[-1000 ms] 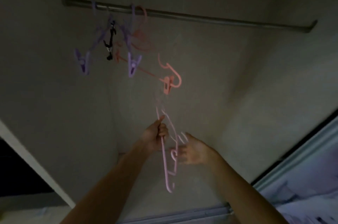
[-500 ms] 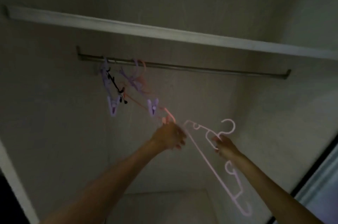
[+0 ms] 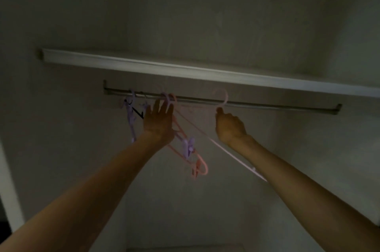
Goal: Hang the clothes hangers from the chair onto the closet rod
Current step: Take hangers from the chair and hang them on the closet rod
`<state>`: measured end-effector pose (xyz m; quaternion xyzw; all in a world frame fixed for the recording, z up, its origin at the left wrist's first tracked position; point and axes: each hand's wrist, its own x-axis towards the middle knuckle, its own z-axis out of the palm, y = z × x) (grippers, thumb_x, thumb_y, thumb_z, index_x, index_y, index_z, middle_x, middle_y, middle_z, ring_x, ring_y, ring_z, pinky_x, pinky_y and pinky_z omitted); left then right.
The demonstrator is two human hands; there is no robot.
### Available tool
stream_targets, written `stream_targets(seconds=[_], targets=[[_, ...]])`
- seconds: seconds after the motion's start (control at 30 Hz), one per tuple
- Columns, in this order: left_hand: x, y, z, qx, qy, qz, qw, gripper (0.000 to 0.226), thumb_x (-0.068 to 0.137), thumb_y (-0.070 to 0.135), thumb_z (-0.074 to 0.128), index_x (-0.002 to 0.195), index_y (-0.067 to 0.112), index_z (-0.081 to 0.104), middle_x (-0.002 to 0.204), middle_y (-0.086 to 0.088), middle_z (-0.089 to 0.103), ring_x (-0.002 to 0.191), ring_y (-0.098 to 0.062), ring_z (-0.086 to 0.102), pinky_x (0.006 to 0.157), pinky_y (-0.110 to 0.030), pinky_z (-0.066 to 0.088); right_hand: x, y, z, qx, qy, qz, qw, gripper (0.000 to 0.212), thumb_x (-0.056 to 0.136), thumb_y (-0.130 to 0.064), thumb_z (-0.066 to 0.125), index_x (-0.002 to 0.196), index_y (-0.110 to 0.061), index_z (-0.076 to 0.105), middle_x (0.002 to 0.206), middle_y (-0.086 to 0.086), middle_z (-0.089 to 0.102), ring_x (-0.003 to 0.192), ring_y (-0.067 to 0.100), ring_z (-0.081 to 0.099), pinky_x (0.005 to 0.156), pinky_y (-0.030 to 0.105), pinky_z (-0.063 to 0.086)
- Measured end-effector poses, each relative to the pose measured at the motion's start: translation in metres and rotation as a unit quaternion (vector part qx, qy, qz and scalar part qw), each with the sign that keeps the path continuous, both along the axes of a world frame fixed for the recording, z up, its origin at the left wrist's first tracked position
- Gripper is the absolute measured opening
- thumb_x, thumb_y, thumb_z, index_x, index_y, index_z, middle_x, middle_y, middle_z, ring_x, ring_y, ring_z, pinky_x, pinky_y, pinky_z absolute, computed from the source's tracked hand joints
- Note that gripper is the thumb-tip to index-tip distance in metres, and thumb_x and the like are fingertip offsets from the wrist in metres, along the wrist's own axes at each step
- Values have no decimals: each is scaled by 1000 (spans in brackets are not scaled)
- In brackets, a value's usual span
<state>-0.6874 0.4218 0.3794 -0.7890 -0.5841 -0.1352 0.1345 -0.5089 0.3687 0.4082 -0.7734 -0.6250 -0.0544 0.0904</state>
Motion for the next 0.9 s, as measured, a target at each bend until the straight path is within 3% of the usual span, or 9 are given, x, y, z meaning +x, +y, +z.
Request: stream_targets(seconds=[0.2,0.27,0.43,0.57,0.63,0.7,0.77,0.83,0.9], targets=[[-38,6,3,41,-38,-9,998,64,92,30,49,149,20,20,158,-2,17,147,-21,12,117,-37,12,-50,55,7,-12,-55,-10,998,61,93,-11,48,146,-3,19,144,14,38,132,29,40,106,34,34],[-50,13,13,42,-52,10,998,71,92,29,51,151,16,14,159,-4,11,147,-22,8,118,-38,12,-61,69,2,-16,-64,-11,998,61,93,-11,49,145,-3,19,144,14,39,132,28,40,105,34,35],[-71,31,26,-52,-78,69,993,75,96,19,45,152,9,-3,160,-9,-6,148,-29,-1,119,-40,11,-76,87,-19,-72,-71,2,995,48,94,-15,49,138,-5,35,141,11,44,130,25,44,102,30,38],[-80,35,21,-64,-123,48,989,76,94,17,49,152,8,0,159,-8,10,146,-28,12,115,-41,22,-77,86,-15,-108,-110,65,986,47,100,-31,35,143,-11,31,142,11,42,130,27,43,103,35,37],[-81,35,20,-52,-142,40,988,70,95,15,45,152,9,5,157,-10,17,144,-28,19,113,-41,26,-71,80,-1,-73,-122,80,987,46,101,-32,26,145,-19,30,145,10,40,132,29,41,105,39,35],[-81,37,23,-44,-174,35,983,65,97,15,41,152,11,7,157,-9,18,144,-27,20,116,-40,25,-63,77,15,26,-88,76,993,45,100,-23,30,145,-17,29,141,14,45,127,33,46,101,41,40],[-81,41,28,-52,-210,23,976,64,97,14,39,152,12,6,158,-7,14,145,-26,17,118,-39,20,-59,80,23,75,26,69,994,52,99,-21,34,148,-16,19,135,18,49,119,36,51,96,40,43],[-79,47,31,-65,-228,8,971,64,97,12,40,152,12,6,159,-7,11,146,-26,14,120,-37,17,-62,81,22,38,97,78,992,58,99,-22,35,151,-19,9,140,17,46,122,36,50,100,40,42],[-80,53,30,-74,-236,11,969,64,96,11,42,152,12,9,158,-7,14,145,-28,16,119,-37,20,-70,83,16,12,106,106,989,58,99,-20,36,150,-19,10,146,16,39,127,35,45,103,38,40]])
